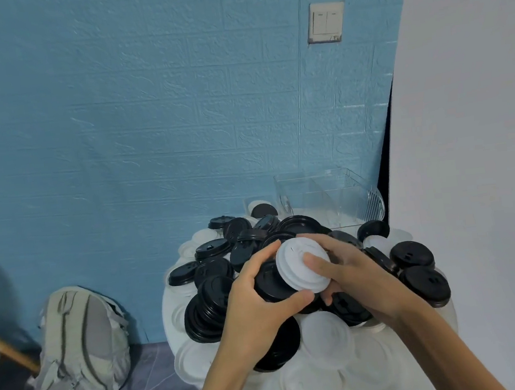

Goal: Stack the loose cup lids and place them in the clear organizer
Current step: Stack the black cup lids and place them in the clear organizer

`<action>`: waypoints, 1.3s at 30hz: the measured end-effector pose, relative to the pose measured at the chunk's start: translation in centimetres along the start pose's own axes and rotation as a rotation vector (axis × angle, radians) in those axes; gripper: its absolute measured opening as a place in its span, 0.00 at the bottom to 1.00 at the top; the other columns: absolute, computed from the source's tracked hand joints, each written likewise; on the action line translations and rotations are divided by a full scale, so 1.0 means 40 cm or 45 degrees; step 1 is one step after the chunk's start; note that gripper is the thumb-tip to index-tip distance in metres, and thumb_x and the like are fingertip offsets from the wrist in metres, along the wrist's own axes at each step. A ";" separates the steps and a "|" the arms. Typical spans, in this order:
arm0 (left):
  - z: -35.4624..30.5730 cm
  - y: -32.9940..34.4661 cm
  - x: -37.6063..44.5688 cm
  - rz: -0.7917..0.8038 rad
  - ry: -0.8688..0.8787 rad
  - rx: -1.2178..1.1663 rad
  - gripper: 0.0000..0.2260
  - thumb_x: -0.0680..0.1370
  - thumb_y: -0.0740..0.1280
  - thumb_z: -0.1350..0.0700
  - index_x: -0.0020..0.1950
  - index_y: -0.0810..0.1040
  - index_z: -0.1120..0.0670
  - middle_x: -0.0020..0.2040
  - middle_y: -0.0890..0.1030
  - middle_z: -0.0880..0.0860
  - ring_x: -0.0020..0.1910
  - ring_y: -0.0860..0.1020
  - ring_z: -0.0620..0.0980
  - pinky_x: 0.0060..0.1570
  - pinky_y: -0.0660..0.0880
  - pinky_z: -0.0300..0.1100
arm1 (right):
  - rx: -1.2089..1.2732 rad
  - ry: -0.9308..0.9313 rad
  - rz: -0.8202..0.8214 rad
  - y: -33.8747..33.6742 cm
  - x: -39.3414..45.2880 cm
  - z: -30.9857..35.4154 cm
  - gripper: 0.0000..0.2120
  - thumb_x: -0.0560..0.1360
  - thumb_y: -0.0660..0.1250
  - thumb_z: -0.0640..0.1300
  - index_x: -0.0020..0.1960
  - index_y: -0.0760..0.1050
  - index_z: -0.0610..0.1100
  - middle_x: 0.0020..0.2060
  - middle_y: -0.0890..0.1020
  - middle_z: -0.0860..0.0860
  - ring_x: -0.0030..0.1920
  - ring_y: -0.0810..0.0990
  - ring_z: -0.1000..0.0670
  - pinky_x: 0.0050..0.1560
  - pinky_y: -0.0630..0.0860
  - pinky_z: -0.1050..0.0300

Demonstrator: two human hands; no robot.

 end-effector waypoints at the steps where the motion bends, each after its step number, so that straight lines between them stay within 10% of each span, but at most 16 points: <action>1: 0.003 -0.001 0.000 -0.011 -0.005 -0.003 0.36 0.63 0.83 0.48 0.70 0.75 0.37 0.65 0.80 0.38 0.66 0.76 0.39 0.68 0.74 0.45 | -0.091 0.007 -0.004 0.008 0.005 0.000 0.18 0.80 0.68 0.53 0.69 0.74 0.52 0.53 0.81 0.46 0.38 0.80 0.53 0.34 0.77 0.58; 9: 0.017 -0.012 0.003 -0.042 -0.030 0.024 0.39 0.64 0.85 0.57 0.71 0.75 0.38 0.65 0.79 0.37 0.65 0.75 0.33 0.64 0.71 0.35 | -0.649 -0.136 -0.012 0.041 0.022 0.045 0.27 0.65 0.78 0.65 0.58 0.69 0.77 0.58 0.75 0.69 0.61 0.72 0.67 0.60 0.72 0.65; 19: 0.033 -0.025 0.010 -0.049 -0.074 -0.044 0.38 0.61 0.86 0.49 0.69 0.77 0.37 0.63 0.82 0.41 0.65 0.79 0.41 0.68 0.74 0.49 | -0.512 -0.029 -0.070 0.045 0.034 0.034 0.31 0.59 0.77 0.68 0.60 0.77 0.62 0.53 0.83 0.66 0.55 0.81 0.63 0.60 0.79 0.56; 39: 0.015 -0.013 0.002 -0.103 -0.060 0.030 0.47 0.60 0.84 0.44 0.75 0.67 0.35 0.69 0.72 0.34 0.67 0.71 0.30 0.66 0.70 0.35 | -0.161 -0.027 -0.193 0.058 0.043 0.011 0.32 0.55 0.83 0.60 0.58 0.80 0.58 0.53 0.86 0.60 0.55 0.84 0.57 0.60 0.81 0.49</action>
Point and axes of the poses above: each hand's wrist, its own x-axis towards the middle knuckle, its own y-axis out of the palm, z = x × y, the point moved 4 cm from there along x, towards the middle knuckle
